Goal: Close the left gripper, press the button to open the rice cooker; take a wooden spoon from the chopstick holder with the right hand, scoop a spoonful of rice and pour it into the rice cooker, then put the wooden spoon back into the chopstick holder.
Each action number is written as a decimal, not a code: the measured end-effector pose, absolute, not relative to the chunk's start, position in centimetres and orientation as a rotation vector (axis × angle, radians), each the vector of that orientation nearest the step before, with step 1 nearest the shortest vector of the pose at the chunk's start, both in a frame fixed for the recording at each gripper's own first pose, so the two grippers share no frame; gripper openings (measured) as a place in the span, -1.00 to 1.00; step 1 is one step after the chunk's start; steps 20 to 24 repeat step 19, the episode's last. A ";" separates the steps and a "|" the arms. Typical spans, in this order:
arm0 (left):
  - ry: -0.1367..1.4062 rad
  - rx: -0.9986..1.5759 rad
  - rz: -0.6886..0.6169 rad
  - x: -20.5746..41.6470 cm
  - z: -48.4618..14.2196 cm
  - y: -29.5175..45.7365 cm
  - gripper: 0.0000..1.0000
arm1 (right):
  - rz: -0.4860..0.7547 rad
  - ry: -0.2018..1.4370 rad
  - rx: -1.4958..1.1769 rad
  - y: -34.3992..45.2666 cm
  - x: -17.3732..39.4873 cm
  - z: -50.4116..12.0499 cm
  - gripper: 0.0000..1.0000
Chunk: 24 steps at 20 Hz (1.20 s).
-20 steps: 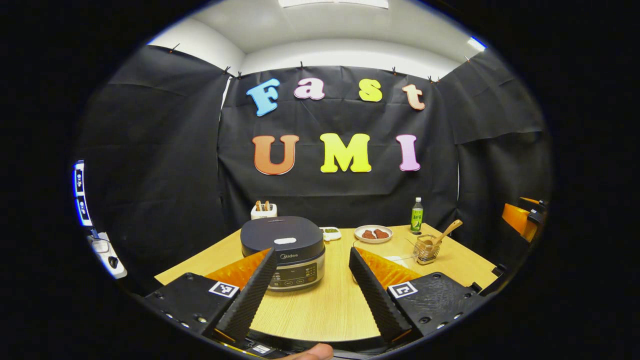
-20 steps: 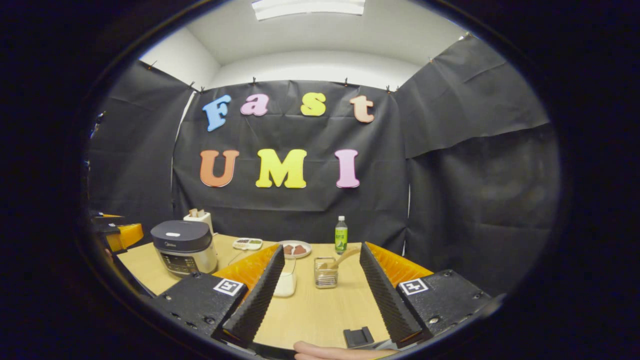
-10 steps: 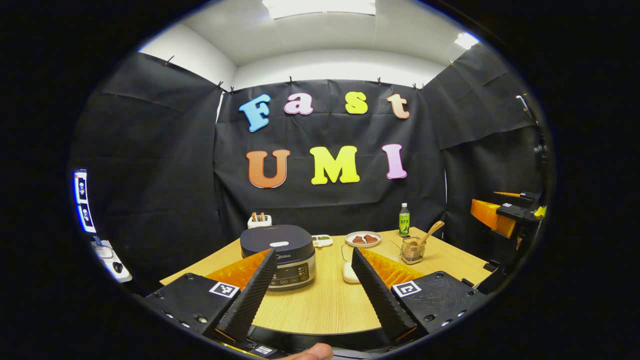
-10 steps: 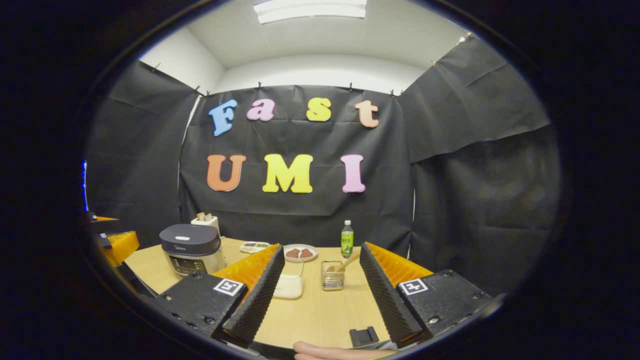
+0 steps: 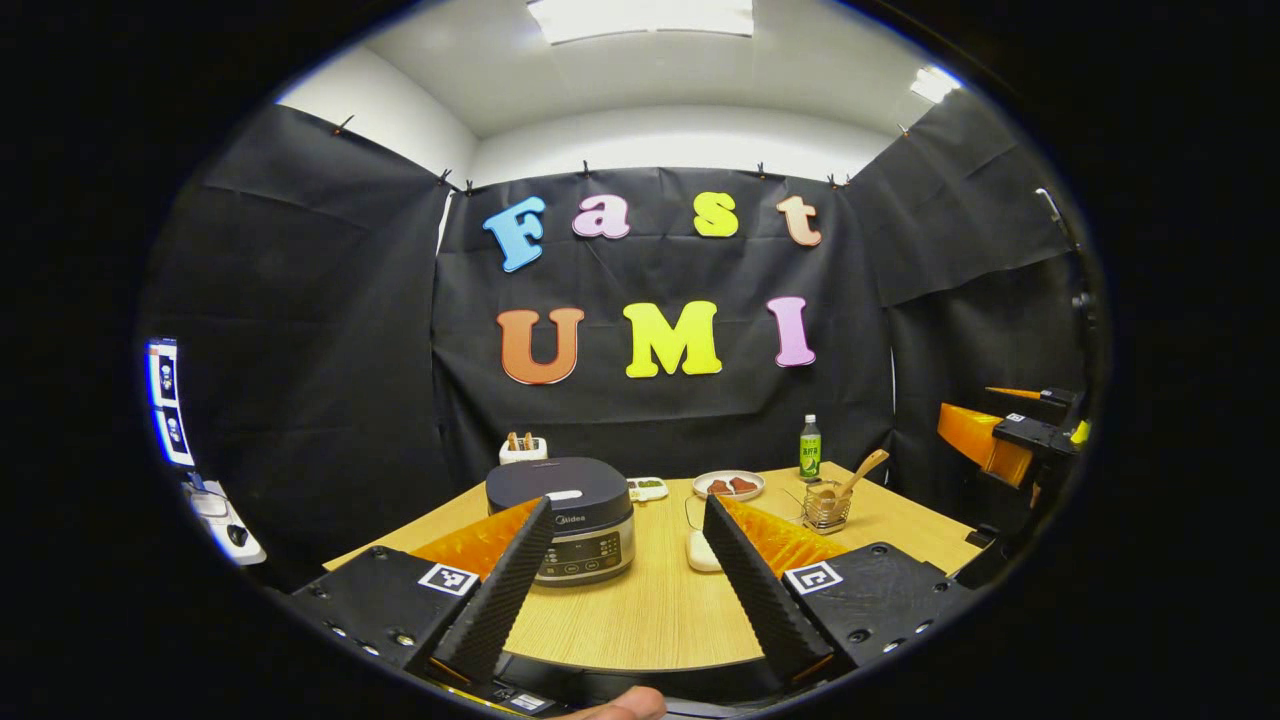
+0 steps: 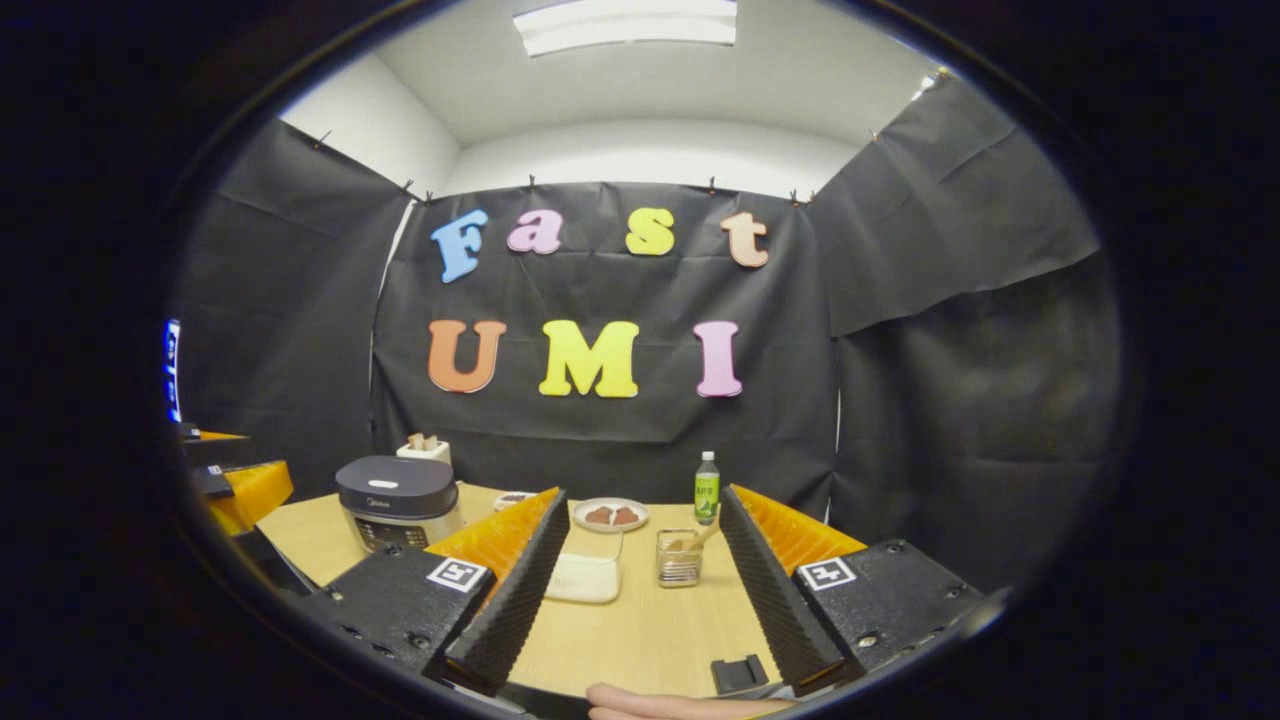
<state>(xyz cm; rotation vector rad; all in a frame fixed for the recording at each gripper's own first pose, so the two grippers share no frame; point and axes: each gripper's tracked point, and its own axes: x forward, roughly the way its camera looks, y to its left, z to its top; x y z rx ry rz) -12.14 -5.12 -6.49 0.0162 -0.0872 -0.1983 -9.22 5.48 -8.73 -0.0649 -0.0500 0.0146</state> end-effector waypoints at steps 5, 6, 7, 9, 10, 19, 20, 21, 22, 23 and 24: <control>-0.085 0.019 -0.196 -12.2 -6.4 -5.1 0.92 | 0.016 -0.061 -0.070 5.6 -9.6 -8.4 0.93; -0.082 0.018 -0.194 -12.1 -6.5 -5.0 0.92 | 0.019 -0.064 -0.071 5.7 -9.7 -8.4 0.95; -0.081 0.016 -0.196 -12.1 -6.5 -5.1 0.92 | 0.021 -0.066 -0.072 5.8 -9.7 -8.4 0.95; -0.079 0.013 -0.200 -12.1 -6.6 -5.3 0.92 | 0.019 -0.066 -0.071 5.7 -9.8 -8.4 0.95; -0.080 0.012 -0.200 -12.1 -6.6 -5.3 0.92 | 0.018 -0.065 -0.069 5.5 -9.8 -8.4 0.95; -0.083 0.016 -0.208 -12.3 -6.6 -5.8 0.92 | 0.015 -0.070 -0.069 5.3 -9.9 -8.3 0.95; -0.083 0.016 -0.208 -12.3 -6.6 -5.8 0.92 | 0.015 -0.070 -0.069 5.3 -9.9 -8.3 0.95; -0.083 0.016 -0.208 -12.3 -6.6 -5.8 0.92 | 0.015 -0.070 -0.069 5.3 -9.9 -8.3 0.95; -0.083 0.016 -0.208 -12.3 -6.6 -5.8 0.92 | 0.015 -0.070 -0.069 5.3 -9.9 -8.3 0.95; -0.083 0.016 -0.208 -12.3 -6.6 -5.8 0.92 | 0.015 -0.070 -0.069 5.3 -9.9 -8.3 0.95; -0.083 0.016 -0.208 -12.3 -6.6 -5.8 0.92 | 0.015 -0.070 -0.069 5.3 -9.9 -8.3 0.95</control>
